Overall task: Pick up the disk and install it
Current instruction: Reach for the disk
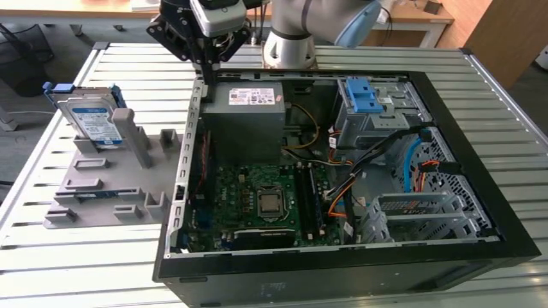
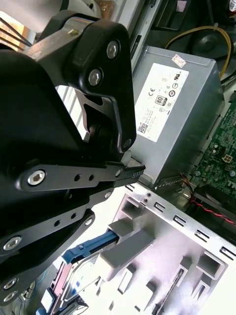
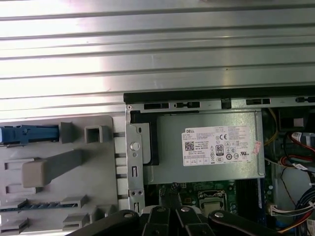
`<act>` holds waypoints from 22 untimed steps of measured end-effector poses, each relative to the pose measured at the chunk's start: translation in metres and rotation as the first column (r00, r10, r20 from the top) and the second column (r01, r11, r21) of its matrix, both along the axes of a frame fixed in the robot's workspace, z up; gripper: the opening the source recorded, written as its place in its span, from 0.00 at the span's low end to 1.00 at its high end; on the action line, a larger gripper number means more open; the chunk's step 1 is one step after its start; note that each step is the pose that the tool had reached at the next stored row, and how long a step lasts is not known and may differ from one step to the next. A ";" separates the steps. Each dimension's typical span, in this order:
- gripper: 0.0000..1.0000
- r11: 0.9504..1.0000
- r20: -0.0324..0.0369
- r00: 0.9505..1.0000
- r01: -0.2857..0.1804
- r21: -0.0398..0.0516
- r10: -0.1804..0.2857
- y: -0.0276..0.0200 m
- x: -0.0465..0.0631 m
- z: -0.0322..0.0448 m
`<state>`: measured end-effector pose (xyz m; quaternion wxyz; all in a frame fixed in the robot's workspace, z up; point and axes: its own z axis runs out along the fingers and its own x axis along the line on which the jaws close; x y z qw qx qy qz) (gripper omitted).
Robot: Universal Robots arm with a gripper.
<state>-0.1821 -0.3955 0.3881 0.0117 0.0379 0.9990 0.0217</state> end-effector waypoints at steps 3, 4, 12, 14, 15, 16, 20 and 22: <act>0.11 1.000 0.000 1.000 0.000 0.000 0.000 0.0003 -0.001 -0.0002; 0.11 1.000 0.000 1.000 0.000 0.000 0.000 0.0004 -0.002 -0.0003; 0.11 1.000 -0.001 1.000 0.000 0.000 0.000 0.0015 -0.005 -0.0009; 0.11 1.000 -0.001 1.000 0.000 0.000 0.000 0.0019 -0.007 -0.0011; 0.11 1.000 -0.001 1.000 0.000 0.000 0.000 0.0022 -0.008 -0.0012; 0.11 1.000 -0.001 1.000 0.000 0.000 0.000 0.0025 -0.009 -0.0012; 0.11 1.000 -0.002 1.000 0.000 0.000 0.000 0.0044 -0.012 -0.0017; 0.11 1.000 -0.002 1.000 0.000 0.000 0.000 0.0055 -0.013 -0.0019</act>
